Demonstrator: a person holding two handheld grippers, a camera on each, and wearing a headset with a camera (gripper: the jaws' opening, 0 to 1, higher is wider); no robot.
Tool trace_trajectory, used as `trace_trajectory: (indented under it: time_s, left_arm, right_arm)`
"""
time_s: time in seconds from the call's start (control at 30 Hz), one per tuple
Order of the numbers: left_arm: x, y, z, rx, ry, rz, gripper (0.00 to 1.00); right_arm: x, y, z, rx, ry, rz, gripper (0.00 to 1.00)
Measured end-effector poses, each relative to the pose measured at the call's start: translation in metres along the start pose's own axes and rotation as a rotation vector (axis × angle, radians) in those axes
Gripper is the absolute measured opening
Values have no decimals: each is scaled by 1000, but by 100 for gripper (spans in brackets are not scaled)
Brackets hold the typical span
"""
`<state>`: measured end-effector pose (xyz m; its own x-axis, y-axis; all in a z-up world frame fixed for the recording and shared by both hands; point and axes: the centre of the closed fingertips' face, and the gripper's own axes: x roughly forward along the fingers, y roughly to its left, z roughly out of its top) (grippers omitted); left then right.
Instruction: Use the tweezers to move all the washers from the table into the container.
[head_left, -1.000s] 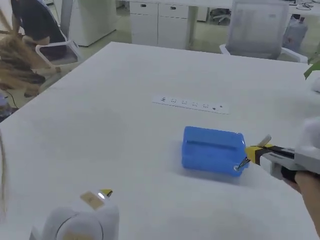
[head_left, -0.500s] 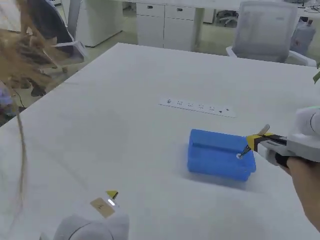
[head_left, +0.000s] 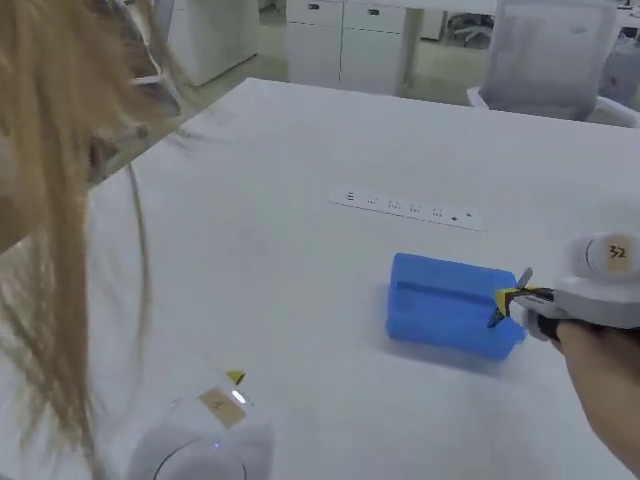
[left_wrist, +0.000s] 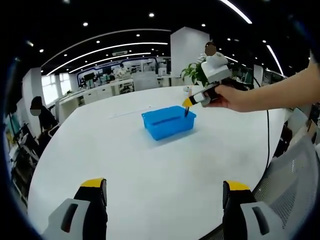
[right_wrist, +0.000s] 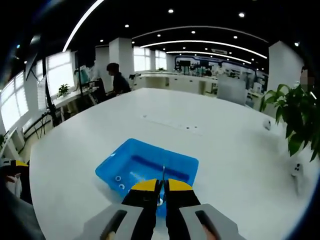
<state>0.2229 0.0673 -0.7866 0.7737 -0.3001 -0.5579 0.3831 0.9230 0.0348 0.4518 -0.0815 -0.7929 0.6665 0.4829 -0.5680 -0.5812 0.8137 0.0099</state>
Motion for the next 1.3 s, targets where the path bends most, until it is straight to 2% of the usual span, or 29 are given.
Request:
trace_trajectory:
  time_s: [0.33,0.37,0.4,0.6,0.73,0.8,0.87,0.97,1.03,1.17,1.23,1.3]
  left_arm:
    - [3,0,-2,13,8,-4,99]
    - [3,0,-3,14,8,-3,99]
    - [3,0,-3,16,9,-1,99]
    - [3,1,-4,12,12,3,99]
    - [2,1,-3,18,10,5,99]
    - [2,1,-3,21,7,6,99]
    - [2,3,-3,18,6,7,99]
    - [1,5,-2,12,-1,8,99]
    - [1,6,-2,10,-2,8,99]
    - [1,8,-1,7,-8,9,99]
    - [0,8,0,4,-10,12,98]
    - [0,8,0,2,-12,14,98]
  right_arm:
    - [8,3,-17,-8,42,3,1]
    - [7,3,-13,-9,12,1,1]
    - [8,3,-14,-9,26,0,1]
    - [8,3,-14,-28,25,-3,2]
    - [9,5,-13,-17,21,37,2]
    - [7,5,-12,-9,34,47,2]
    - [0,5,0,6,-13,51,2]
    - [-10,9,14,2,-45,71,2]
    - [-17,14,20,-25,-51,95,2]
    - [-39,24,31,-150,-74,114,2]
    - [-53,28,36,-222,-99,104,2]
    - [-64,38,35,-285,-96,127,1]
